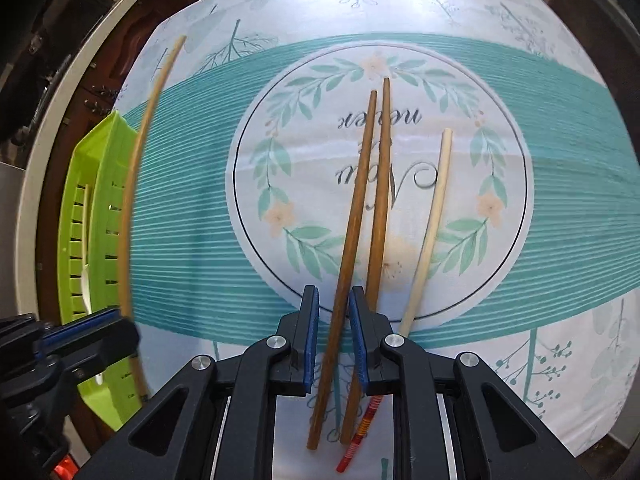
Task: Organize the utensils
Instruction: 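Lift the wooden chopstick with the left gripper while the right grasps another, then lower both wooden chopsticks into the green tray and open both grippers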
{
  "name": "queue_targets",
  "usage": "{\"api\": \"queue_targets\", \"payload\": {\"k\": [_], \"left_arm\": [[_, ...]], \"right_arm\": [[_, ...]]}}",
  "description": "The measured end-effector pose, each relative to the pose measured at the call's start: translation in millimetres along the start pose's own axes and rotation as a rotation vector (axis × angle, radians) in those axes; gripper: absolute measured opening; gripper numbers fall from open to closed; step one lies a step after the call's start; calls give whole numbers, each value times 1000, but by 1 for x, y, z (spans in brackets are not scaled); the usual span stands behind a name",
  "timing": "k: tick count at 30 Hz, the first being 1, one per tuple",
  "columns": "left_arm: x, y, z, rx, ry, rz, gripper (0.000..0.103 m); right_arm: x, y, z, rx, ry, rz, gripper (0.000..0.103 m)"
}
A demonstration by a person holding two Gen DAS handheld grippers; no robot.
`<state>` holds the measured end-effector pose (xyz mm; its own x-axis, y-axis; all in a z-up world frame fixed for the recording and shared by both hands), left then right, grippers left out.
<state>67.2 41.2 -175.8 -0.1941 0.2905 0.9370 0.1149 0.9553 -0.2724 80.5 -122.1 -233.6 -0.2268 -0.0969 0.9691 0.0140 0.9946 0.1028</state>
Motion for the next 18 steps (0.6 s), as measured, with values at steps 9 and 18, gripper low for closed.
{"api": "queue_targets", "payload": {"k": [9, 18], "left_arm": [[39, 42, 2, 58, -38, -26, 4], [72, 116, 12, 180, -79, -79, 4]], "right_arm": [[-4, 12, -9, 62, -11, 107, 6], [55, 84, -12, -37, -1, -333, 6]]}}
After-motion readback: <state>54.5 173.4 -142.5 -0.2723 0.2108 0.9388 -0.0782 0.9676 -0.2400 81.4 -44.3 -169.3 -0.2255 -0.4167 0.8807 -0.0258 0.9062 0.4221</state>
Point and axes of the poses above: each gripper's, at about its wrist camera, not at the fingertips, and x roughly against the way its jaws point, y to its left, z to its underside, the point moved 8 cm from there along -x, roughly the way its jaws point, and after that the axes turned 9 degrees about -y, right-handed, at the moved point
